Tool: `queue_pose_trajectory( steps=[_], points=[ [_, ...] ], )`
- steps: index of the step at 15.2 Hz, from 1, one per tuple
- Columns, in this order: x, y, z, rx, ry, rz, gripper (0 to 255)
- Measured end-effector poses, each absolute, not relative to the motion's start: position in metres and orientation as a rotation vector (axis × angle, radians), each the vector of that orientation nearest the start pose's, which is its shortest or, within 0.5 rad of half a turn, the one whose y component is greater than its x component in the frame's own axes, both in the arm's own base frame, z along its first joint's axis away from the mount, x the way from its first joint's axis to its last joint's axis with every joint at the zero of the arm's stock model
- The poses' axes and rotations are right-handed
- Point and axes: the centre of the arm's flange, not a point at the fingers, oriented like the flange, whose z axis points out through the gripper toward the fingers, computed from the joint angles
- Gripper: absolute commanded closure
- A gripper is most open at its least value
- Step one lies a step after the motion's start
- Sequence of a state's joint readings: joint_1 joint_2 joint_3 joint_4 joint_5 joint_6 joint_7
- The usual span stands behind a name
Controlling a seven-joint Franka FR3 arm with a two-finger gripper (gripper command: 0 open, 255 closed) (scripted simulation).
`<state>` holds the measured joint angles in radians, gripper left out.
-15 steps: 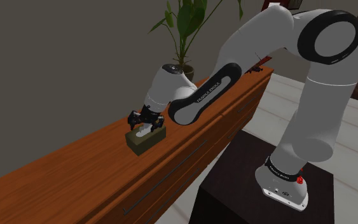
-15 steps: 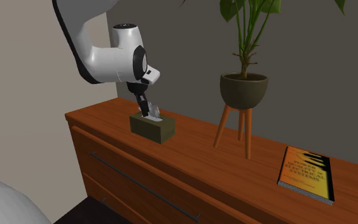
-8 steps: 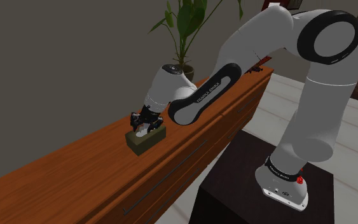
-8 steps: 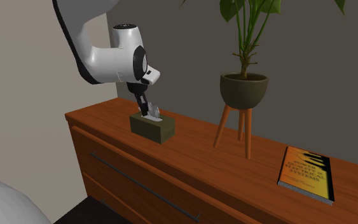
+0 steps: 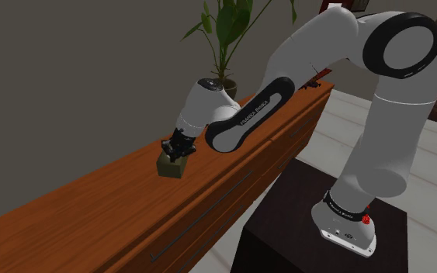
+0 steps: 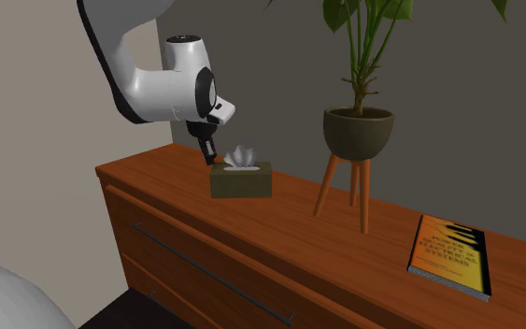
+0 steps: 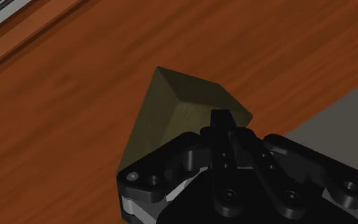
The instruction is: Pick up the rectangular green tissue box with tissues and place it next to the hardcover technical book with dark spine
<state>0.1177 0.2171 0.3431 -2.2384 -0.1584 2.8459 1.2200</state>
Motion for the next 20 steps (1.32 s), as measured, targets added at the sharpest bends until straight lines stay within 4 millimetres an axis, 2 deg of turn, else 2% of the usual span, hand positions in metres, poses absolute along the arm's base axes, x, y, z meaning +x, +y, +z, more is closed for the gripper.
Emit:
queue_pose_trajectory(
  steps=[1, 2, 4, 6, 8, 9, 11, 16, 20],
  points=[
    [0.515, 0.261, 0.321, -2.674, 0.885, -0.394, 0],
    [0.515, 0.261, 0.321, -2.674, 0.885, -0.394, 0],
    [0.522, 0.244, 0.331, -2.684, 0.808, -0.349, 0],
    [0.54, 0.216, 0.342, -2.747, 0.503, -0.306, 0],
    [0.566, 0.188, 0.35, -2.771, 0.187, -0.259, 0],
    [0.571, 0.182, 0.351, -2.769, 0.097, -0.247, 0],
    [0.575, 0.181, 0.346, -2.764, 0.025, -0.237, 0],
    [0.58, 0.189, 0.324, -2.761, -0.001, -0.234, 0],
    [0.581, 0.19, 0.321, -2.761, -0.002, -0.234, 0]
  ],
)
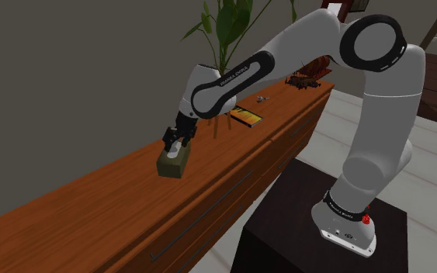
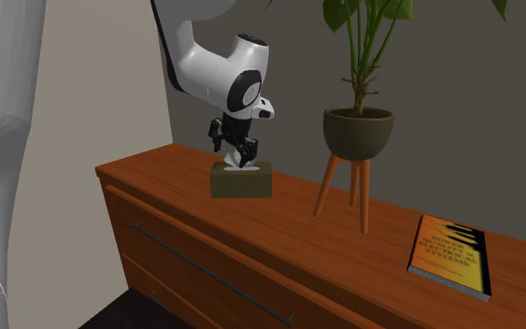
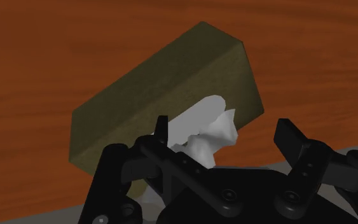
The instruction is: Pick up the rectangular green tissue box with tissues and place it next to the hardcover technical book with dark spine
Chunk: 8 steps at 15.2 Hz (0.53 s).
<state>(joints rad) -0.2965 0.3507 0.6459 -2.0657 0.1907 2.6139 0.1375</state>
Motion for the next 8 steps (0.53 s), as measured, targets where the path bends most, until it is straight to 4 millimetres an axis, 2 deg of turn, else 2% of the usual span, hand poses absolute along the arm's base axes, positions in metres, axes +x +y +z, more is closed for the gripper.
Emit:
queue_pose_trajectory(
  steps=[2, 3, 8],
  points=[
    [0.5813, 0.1905, 0.3206, -2.761, -0.002, -0.234, 0],
    [0.5813, 0.1905, 0.3206, -2.761, -0.002, -0.234, 255],
    [0.581, 0.1921, 0.3231, -2.76, -0.005, -0.239, 255]
  ],
)
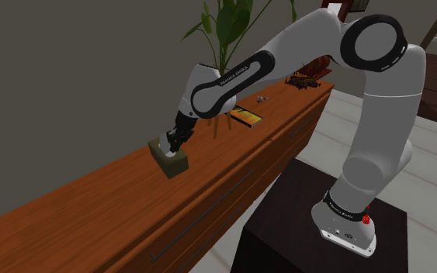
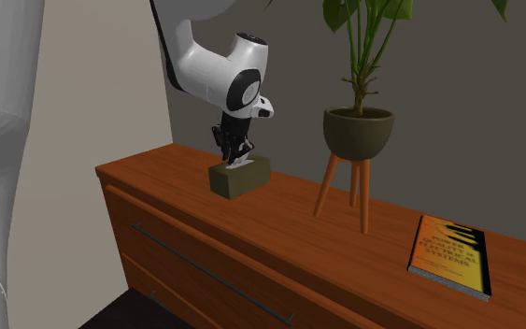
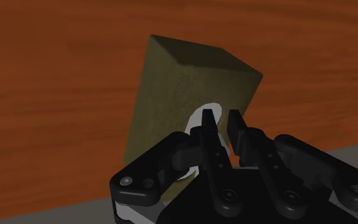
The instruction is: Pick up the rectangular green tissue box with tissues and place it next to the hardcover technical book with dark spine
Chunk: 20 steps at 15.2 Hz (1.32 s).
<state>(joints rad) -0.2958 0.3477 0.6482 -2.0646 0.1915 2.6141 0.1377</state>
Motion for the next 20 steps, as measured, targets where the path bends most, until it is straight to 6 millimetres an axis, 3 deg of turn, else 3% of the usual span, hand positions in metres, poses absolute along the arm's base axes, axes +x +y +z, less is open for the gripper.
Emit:
queue_pose_trajectory(
  steps=[7, 20],
  points=[
    [0.581, 0.191, 0.328, -2.76, -0.004, -0.236, 255],
    [0.581, 0.191, 0.394, -2.761, -0.002, -0.234, 255]
  ],
)
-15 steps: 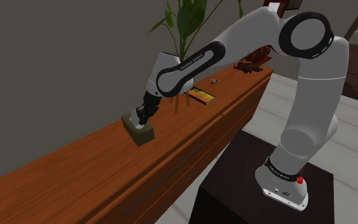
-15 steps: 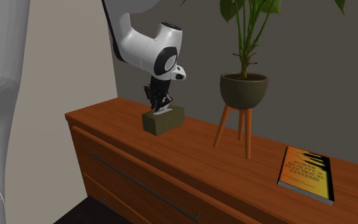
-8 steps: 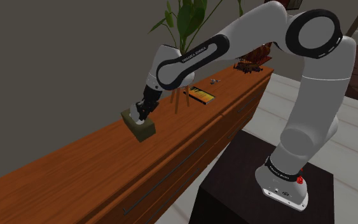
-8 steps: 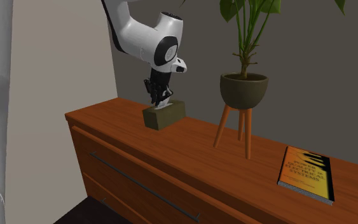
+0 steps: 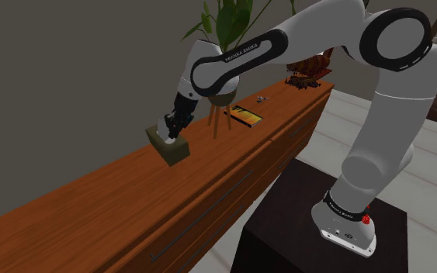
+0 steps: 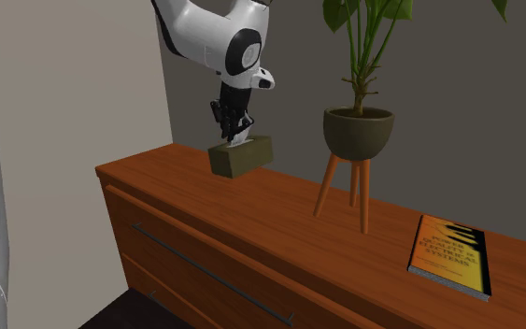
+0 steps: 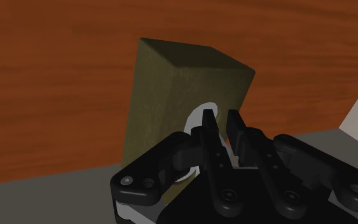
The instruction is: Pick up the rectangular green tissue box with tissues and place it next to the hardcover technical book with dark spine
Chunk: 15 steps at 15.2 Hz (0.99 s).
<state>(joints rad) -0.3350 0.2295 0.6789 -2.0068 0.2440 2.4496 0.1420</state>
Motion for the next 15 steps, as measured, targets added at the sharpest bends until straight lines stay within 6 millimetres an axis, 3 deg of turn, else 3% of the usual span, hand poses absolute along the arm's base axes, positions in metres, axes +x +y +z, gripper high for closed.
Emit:
queue_pose_trajectory(
  steps=[15],
  points=[
    [0.581, 0.191, 0.472, -2.761, -0.002, -0.234, 255]
  ],
)
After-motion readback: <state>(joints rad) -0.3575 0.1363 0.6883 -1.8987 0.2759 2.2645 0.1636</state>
